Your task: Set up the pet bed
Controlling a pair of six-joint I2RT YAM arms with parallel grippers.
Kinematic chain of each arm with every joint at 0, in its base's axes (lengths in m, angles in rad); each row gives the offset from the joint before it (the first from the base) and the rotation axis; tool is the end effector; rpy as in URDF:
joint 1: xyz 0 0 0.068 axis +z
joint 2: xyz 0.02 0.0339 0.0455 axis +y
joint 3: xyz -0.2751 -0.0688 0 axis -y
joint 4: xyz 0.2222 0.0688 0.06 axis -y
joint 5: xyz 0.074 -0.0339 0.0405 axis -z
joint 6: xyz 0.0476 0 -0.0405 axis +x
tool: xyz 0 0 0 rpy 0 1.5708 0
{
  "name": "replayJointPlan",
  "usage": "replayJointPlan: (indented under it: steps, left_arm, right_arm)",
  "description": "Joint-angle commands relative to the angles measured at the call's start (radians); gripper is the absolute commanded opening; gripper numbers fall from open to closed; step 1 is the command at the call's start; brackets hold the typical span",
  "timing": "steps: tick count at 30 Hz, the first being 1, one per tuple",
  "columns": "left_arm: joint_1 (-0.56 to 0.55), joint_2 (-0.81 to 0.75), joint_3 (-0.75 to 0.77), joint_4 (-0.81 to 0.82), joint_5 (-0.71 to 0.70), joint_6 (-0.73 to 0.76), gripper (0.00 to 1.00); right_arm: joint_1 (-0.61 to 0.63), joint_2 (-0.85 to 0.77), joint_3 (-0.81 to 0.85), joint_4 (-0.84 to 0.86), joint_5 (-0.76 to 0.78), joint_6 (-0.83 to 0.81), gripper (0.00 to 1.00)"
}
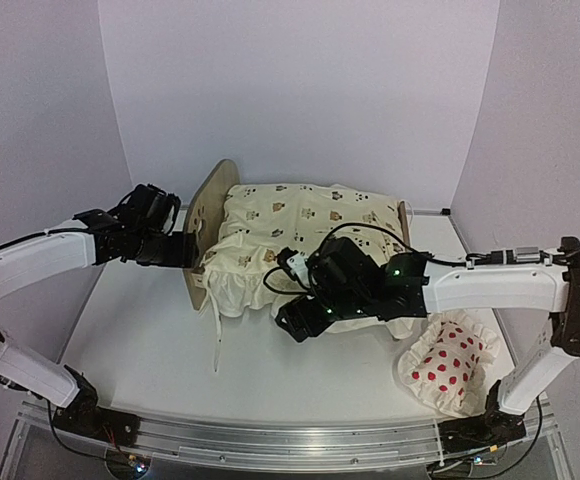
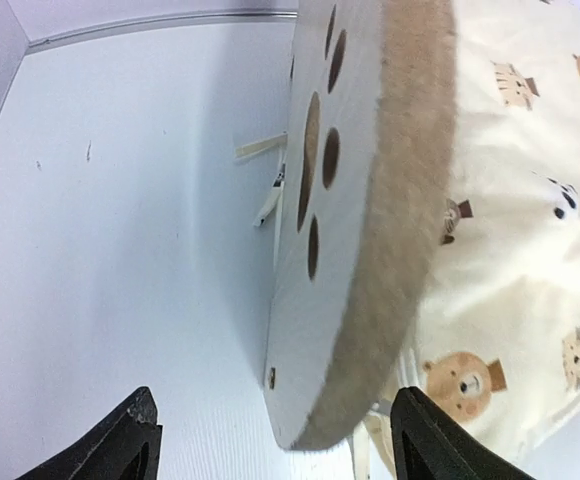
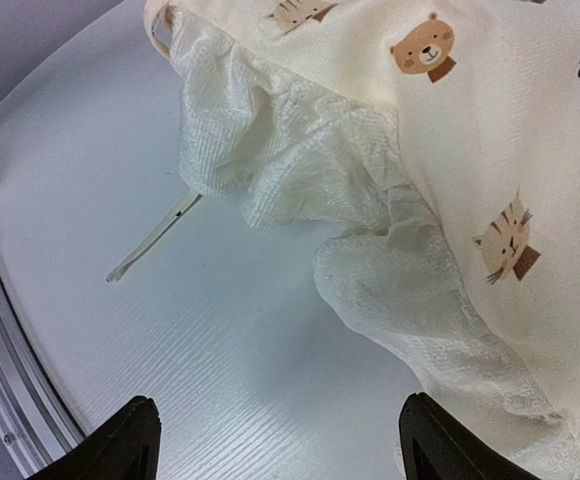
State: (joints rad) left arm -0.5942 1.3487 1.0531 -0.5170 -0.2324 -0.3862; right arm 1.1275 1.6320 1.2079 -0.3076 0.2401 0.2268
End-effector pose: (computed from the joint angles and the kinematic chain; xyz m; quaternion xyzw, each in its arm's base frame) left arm 0.2317 -0.1433 0.2871 0.0531 0.9222 -0.0780 0.3750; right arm 0.1618 0.3145 0.2710 -0.3507 0.8375 0.1682 0.3837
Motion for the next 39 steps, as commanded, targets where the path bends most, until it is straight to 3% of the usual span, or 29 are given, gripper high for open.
replayJointPlan:
  steps: [1, 7, 14, 27, 39]
  left_arm:
    - [-0.075, -0.071, 0.005, -0.142, -0.114, -0.09, 0.8]
    - [-0.18, -0.085, -0.062, -0.195, -0.137, -0.23, 0.76]
    - [-0.244, -0.095, -0.185, -0.133, -0.108, -0.333, 0.7]
    - [-0.252, 0.013, -0.321, 0.11, -0.054, -0.32, 0.6]
    - [-0.253, 0.158, -0.347, 0.278, -0.16, -0.304, 0.45]
  right_arm:
    - [0.0, -0.048, -0.027, -0.004, 0.057, -0.028, 0.84]
    - [0.001, -0.102, -0.076, -0.004, 0.116, -0.047, 0.86]
    - [-0.001, -0.16, -0.129, -0.004, 0.164, -0.053, 0.87]
    - [-0.005, -0.167, -0.144, -0.001, 0.184, -0.064, 0.87]
    - [-0.013, -0.163, -0.152, 0.004, 0.163, -0.058, 0.88]
